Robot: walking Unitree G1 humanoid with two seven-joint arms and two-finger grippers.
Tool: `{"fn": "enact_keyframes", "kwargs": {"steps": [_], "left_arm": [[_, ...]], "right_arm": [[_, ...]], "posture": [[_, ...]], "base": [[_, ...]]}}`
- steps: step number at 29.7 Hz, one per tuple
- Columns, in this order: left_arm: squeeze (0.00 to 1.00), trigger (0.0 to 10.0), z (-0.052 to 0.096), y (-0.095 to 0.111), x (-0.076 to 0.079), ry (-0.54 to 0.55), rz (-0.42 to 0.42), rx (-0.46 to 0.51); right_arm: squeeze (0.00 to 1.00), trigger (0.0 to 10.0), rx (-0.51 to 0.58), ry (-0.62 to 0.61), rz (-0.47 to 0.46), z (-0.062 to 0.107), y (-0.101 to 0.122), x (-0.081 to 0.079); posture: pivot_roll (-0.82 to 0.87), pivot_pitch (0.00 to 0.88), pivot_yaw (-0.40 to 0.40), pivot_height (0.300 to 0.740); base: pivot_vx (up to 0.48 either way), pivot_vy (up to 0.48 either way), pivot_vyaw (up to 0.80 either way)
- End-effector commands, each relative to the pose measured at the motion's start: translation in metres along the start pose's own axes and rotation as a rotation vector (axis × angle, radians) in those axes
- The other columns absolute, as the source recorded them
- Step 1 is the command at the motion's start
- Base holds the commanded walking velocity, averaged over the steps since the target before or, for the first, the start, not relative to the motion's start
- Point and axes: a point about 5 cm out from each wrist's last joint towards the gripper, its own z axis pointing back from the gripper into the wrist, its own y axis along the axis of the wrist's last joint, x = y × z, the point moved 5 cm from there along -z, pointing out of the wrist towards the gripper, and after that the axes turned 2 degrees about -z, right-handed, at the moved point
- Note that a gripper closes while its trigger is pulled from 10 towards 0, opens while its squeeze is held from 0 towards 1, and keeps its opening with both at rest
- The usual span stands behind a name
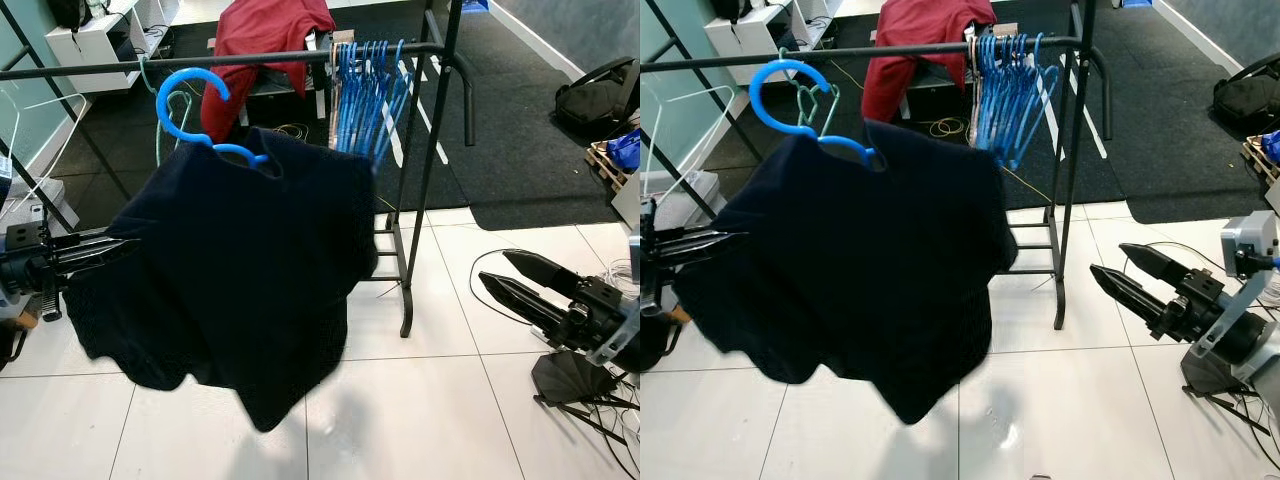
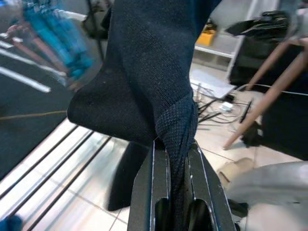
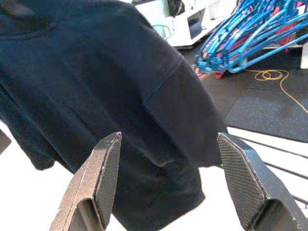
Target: Hang hanger
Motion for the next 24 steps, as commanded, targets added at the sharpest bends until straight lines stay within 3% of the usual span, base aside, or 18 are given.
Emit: {"fn": "enact_keyframes", "kwargs": {"steps": [1,2,4,5,6,8,10,19,24], "left_arm": [[0.00,10.0,0.005,0.020,0.008,-0.062,-0.035,0.029],[0.00,10.0,0.005,0.020,0.008,-0.062,-0.035,0.029],[0.00,10.0,0.003,0.024,0.018,-0.136,-0.038,0.029],[0.00,10.0,0.003,0.024,0.018,-0.136,-0.038,0.029],[0.00,10.0,0.002,0.024,0.020,-0.155,-0.040,0.025],[0.00,10.0,0.002,0.024,0.020,-0.155,-0.040,0.025],[0.00,10.0,-0.004,0.025,0.028,-0.202,-0.042,0.023],[0.00,10.0,-0.013,0.028,0.038,-0.272,-0.051,0.025],[0.00,10.0,-0.013,0.029,0.040,-0.279,-0.051,0.022]], "right_arm": [[0.00,10.0,0.035,0.037,-0.053,-0.005,0.002,-0.005],[0.00,10.0,0.035,0.037,-0.053,-0.005,0.002,-0.005],[0.00,10.0,-0.014,0.195,-0.111,-0.006,0.001,-0.031],[0.00,10.0,-0.014,0.195,-0.111,-0.006,0.001,-0.031],[0.00,10.0,-0.067,0.255,-0.121,-0.005,-0.006,-0.042],[0.00,10.0,-0.067,0.255,-0.121,-0.005,-0.006,-0.042],[0.00,10.0,-0.137,0.302,-0.113,-0.003,-0.016,-0.051],[0.00,10.0,-0.197,0.312,-0.050,-0.009,-0.023,-0.053],[0.00,10.0,-0.172,0.306,-0.047,-0.009,-0.017,-0.052]], "posture": [[-0.16,0.110,0.059,0.740],[-0.16,0.110,0.059,0.740],[-0.16,0.106,0.056,0.740],[-0.16,0.106,0.056,0.740],[-0.15,0.104,0.053,0.740],[-0.15,0.104,0.053,0.740],[-0.16,0.102,0.055,0.740],[-0.15,0.097,0.056,0.740],[-0.16,0.102,0.056,0.740]], "base": [[0.000,0.000,0.00],[0.000,0.000,0.00],[0.000,0.000,0.00],[0.000,0.000,0.00],[0.000,0.000,0.00],[0.000,0.000,0.00],[0.000,0.000,0.00],[0.000,0.000,0.00],[0.000,0.000,0.00]]}}
